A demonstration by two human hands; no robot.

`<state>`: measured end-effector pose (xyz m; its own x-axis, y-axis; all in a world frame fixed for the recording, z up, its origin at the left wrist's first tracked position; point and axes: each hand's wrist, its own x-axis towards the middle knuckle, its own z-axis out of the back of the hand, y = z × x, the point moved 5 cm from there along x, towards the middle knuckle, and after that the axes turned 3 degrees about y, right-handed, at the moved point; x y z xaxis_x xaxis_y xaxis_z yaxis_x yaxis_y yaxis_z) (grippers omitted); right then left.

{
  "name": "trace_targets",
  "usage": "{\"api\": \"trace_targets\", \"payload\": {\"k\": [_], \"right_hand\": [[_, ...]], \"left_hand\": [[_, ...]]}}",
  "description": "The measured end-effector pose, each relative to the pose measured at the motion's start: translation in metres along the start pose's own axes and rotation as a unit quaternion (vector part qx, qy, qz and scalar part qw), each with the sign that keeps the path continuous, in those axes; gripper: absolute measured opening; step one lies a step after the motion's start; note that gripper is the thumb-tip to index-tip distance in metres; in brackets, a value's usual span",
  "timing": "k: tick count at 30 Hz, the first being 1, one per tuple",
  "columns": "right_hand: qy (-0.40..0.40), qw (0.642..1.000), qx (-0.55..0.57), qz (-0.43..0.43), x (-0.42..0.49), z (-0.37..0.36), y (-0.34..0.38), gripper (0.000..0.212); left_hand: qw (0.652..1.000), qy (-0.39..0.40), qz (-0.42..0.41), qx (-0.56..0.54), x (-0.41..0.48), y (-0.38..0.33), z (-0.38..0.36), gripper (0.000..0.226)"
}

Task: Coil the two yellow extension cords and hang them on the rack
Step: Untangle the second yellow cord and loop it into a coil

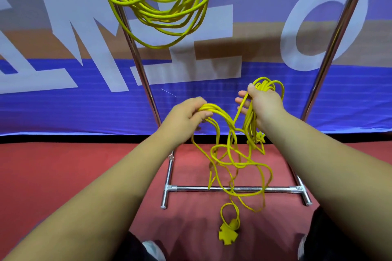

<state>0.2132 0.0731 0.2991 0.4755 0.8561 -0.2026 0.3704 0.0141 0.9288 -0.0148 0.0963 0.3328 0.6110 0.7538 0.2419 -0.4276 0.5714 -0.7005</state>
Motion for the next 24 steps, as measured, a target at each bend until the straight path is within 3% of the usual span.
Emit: {"api": "trace_targets", "payload": {"k": [4, 8, 11, 13, 15, 19, 22, 23, 24], "right_hand": [[-0.001, 0.999, -0.042, -0.011, 0.002, 0.002, 0.0, 0.015], [-0.036, 0.998, -0.027, -0.037, 0.004, 0.007, 0.001, 0.019], [-0.062, 0.997, -0.015, -0.042, 0.005, 0.01, 0.004, 0.019], [-0.052, 0.997, 0.021, -0.052, 0.005, 0.01, 0.005, 0.023], [-0.032, 0.996, 0.045, -0.066, 0.003, 0.007, 0.004, 0.027], [0.006, 0.993, 0.076, -0.094, -0.001, 0.0, -0.004, 0.024], [0.028, 0.987, 0.114, -0.106, -0.002, -0.007, -0.007, 0.023], [0.036, 0.985, 0.124, -0.111, -0.003, -0.009, -0.007, 0.024], [0.042, 0.983, 0.134, -0.117, -0.004, -0.011, -0.009, 0.024]], "left_hand": [[0.983, -0.125, 0.071, -0.112, -0.001, -0.007, 0.022, 0.01], [0.953, -0.263, 0.143, -0.051, 0.0, 0.011, 0.048, 0.028], [0.921, -0.288, 0.262, 0.01, 0.003, 0.054, 0.069, 0.048], [0.902, -0.274, 0.333, -0.002, -0.003, 0.085, 0.079, 0.056], [0.9, -0.223, 0.368, 0.071, -0.008, 0.105, 0.082, 0.055], [0.891, -0.056, 0.387, 0.232, -0.005, 0.126, 0.054, 0.052], [0.845, 0.004, 0.426, 0.323, -0.014, 0.124, 0.024, 0.044], [0.837, 0.016, 0.425, 0.343, -0.015, 0.115, 0.012, 0.047], [0.85, 0.04, 0.401, 0.338, -0.012, 0.104, -0.002, 0.049]]}}
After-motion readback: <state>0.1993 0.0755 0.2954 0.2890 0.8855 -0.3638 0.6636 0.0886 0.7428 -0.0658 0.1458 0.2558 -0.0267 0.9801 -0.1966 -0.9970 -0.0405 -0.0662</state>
